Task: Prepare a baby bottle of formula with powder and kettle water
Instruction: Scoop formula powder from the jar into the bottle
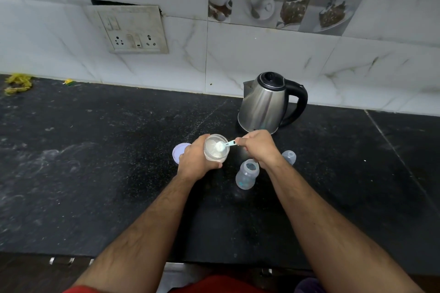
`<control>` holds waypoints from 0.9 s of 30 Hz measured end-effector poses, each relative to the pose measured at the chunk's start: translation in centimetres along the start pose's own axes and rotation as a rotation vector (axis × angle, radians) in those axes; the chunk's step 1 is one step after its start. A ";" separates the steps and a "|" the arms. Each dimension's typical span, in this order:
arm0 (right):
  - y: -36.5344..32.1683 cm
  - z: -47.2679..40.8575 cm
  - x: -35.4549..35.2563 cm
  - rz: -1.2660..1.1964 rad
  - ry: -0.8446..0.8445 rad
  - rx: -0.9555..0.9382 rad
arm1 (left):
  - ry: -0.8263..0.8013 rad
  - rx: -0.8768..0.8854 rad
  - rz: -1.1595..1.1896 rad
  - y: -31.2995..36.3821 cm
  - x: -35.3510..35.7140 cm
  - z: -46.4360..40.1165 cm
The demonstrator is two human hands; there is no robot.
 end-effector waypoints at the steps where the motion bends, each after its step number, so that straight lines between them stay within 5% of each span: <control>1: -0.2 0.2 -0.3 -0.025 -0.001 -0.007 | -0.005 -0.006 0.053 -0.2 0.1 -0.1; 15: 3.6 3.7 -6.8 -0.133 0.135 -0.039 | 0.031 -0.001 0.250 -0.7 1.7 -0.4; 27: 5.1 5.6 -6.5 0.306 0.281 -0.225 | 0.052 0.004 0.260 -1.2 2.1 -0.3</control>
Point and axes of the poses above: each hand's wrist, its own z-axis away from the middle knuckle, its own x-axis out of the palm, y = z × x, the point moved 6 cm from there along -z, towards the middle knuckle, and after that the axes turned 2 degrees about x, right-handed, at the moved point
